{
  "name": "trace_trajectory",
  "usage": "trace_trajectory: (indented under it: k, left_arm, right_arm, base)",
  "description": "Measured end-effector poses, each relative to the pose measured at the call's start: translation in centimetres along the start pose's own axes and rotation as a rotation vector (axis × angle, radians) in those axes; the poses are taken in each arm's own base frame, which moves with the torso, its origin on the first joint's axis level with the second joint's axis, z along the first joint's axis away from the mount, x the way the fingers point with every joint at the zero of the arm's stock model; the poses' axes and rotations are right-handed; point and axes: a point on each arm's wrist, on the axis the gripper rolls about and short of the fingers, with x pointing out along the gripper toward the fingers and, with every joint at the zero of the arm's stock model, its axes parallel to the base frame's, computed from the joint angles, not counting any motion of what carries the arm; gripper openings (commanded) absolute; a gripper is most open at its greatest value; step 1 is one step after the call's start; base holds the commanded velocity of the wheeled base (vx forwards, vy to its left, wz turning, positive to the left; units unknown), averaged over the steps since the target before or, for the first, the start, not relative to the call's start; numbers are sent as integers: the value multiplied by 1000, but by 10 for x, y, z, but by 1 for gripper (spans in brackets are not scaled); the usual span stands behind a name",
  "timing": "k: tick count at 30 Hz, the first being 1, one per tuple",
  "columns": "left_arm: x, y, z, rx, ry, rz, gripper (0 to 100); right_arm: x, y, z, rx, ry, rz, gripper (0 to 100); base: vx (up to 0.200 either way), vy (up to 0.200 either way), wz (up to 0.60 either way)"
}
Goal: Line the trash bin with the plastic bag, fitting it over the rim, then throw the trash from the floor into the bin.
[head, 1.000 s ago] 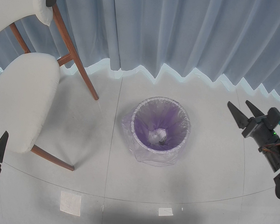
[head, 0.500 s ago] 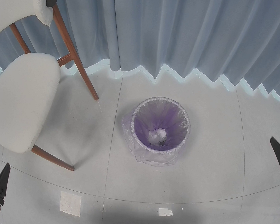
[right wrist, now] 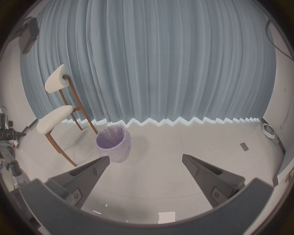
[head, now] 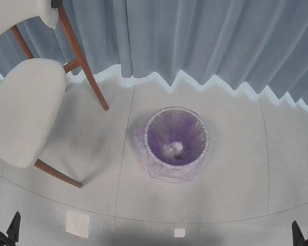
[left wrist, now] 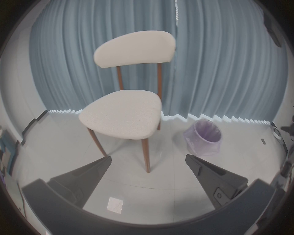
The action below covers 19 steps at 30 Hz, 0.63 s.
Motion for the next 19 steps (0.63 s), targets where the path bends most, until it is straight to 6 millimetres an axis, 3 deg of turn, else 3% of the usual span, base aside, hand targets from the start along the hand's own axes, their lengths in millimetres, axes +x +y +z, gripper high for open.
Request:
trace_trajectory:
  k: [5, 19]
  left_arm:
    - [-7, 0, -7, 36, -34, -67, 100]
    - [-11, 0, -8, 37, -84, -76, 100]
  right_arm:
    - [-6, 0, -14, -28, -24, -30, 100]
    - [-9, 1, -17, -32, -64, -39, 100]
  base:
    - [0, 0, 0]
    - [0, 0, 0]
